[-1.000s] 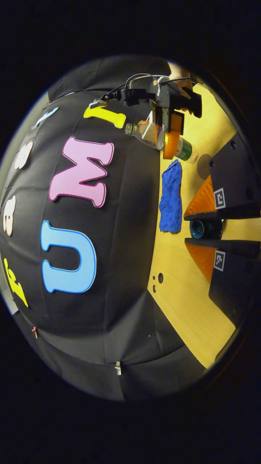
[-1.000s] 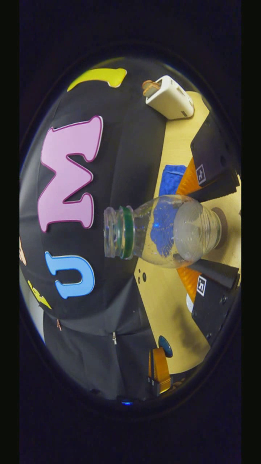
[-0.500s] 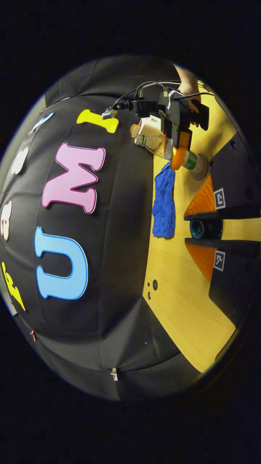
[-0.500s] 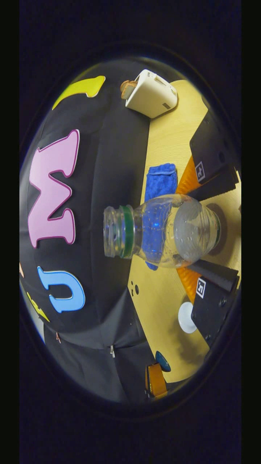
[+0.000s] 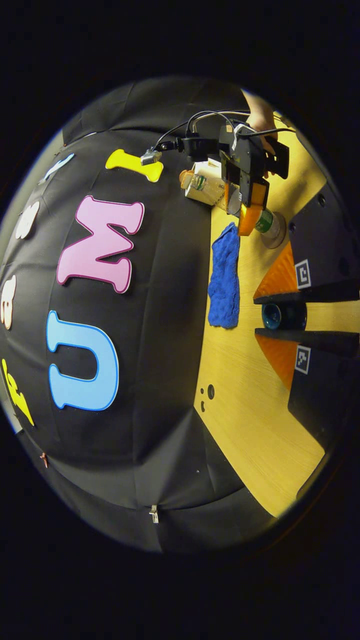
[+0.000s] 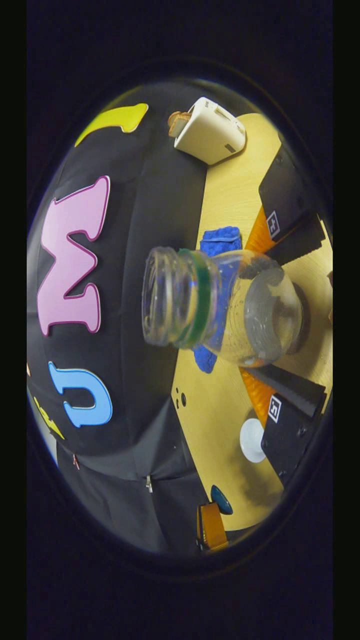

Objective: Open the teacup lid with one hand, grasp the water bottle and pour water into the teacup with the other hand; after pouring, place the water bottle on the coaster and then close the teacup lid.

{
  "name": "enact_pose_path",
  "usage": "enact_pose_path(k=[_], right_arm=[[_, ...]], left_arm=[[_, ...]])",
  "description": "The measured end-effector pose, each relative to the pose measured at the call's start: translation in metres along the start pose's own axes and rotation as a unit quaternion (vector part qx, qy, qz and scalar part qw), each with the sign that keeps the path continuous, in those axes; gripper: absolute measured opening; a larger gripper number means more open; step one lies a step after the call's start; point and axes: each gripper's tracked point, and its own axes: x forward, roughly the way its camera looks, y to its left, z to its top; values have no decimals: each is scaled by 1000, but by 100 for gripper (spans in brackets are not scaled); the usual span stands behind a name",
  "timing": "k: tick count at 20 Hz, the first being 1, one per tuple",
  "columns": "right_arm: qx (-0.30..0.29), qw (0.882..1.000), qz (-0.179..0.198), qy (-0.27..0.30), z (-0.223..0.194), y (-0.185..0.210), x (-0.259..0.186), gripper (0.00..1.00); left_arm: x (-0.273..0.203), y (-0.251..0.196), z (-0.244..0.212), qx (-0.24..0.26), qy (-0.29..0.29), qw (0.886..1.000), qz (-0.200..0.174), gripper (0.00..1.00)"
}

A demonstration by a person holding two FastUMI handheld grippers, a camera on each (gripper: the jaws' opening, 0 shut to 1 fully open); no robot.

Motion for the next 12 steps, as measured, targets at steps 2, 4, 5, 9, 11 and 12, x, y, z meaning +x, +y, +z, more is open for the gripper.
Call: enact_pose_path(k=[2,4,5,9,11,12], right_arm=[[-6,1000,-6,-6,4,-3,-5,96],[-8,1000,-5,-4,4,-1,-14,96],[-9,1000,-8,-3,4,-1,-18,96],[-17,1000,-15,-11,4,-5,-36,96],[-6,1000,-18,-22,6,-6,-48,97],[-2,999,-19,-26,6,-6,-56,93]], left_arm=[[1,-2,1,1,0,1000,0,27],[0,-4,1,0,-2,1000,1,27],[1,-4,2,0,-2,1000,3,27],[5,-8,4,-7,-7,1000,5,28],[9,-11,2,-7,-7,1000,5,24],[13,-13,0,-7,-8,1000,5,27]])
